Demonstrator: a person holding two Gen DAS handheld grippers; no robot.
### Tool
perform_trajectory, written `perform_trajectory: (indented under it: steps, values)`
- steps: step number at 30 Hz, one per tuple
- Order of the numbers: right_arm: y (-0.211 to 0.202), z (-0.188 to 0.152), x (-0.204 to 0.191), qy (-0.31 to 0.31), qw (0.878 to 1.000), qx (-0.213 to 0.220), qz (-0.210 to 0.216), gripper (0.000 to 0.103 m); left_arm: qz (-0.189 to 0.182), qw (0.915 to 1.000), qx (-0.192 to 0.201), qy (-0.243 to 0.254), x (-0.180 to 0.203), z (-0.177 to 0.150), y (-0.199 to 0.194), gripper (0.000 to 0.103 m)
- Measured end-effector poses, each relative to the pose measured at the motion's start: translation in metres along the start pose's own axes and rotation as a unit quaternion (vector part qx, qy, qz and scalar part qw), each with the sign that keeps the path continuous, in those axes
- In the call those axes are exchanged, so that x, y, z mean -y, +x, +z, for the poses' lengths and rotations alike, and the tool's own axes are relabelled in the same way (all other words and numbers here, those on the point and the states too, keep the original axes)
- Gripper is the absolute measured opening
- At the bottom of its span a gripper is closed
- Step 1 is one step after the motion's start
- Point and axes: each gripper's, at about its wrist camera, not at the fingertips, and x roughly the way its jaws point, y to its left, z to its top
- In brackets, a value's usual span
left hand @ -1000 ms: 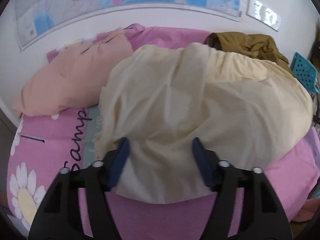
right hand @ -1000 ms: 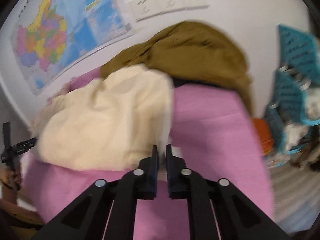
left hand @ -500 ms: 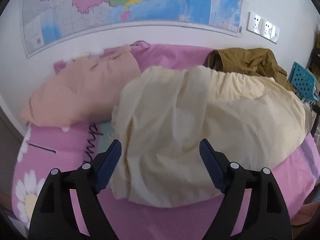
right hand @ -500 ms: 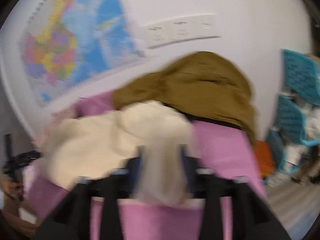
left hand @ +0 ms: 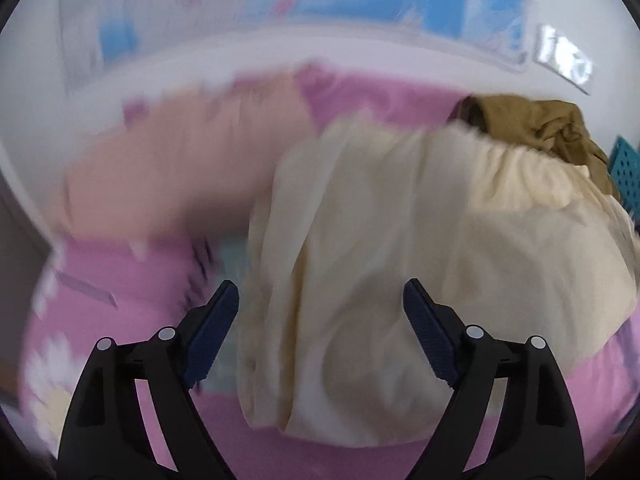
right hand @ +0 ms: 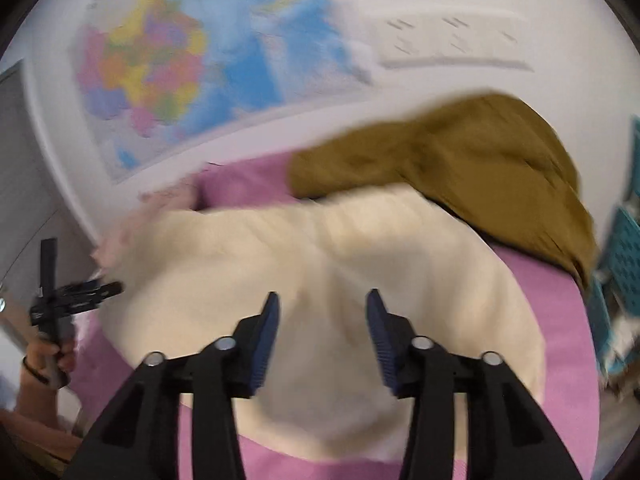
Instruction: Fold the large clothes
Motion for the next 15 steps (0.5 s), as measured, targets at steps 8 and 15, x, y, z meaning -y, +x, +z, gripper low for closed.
perform_trajectory:
  steps: [8,15]
  values:
    - [0.125,0.021,-0.013,-0.028,0.993,-0.109,-0.039,0.054,-0.049,0.9973,-0.053,0.013,0.020,0.043,0.055,0.081]
    - [0.118,0.029,-0.013,-0.029,0.994,-0.101,-0.026,0.057,-0.041,0.9952,-0.087,0.017,0.013,0.038,0.090,0.090]
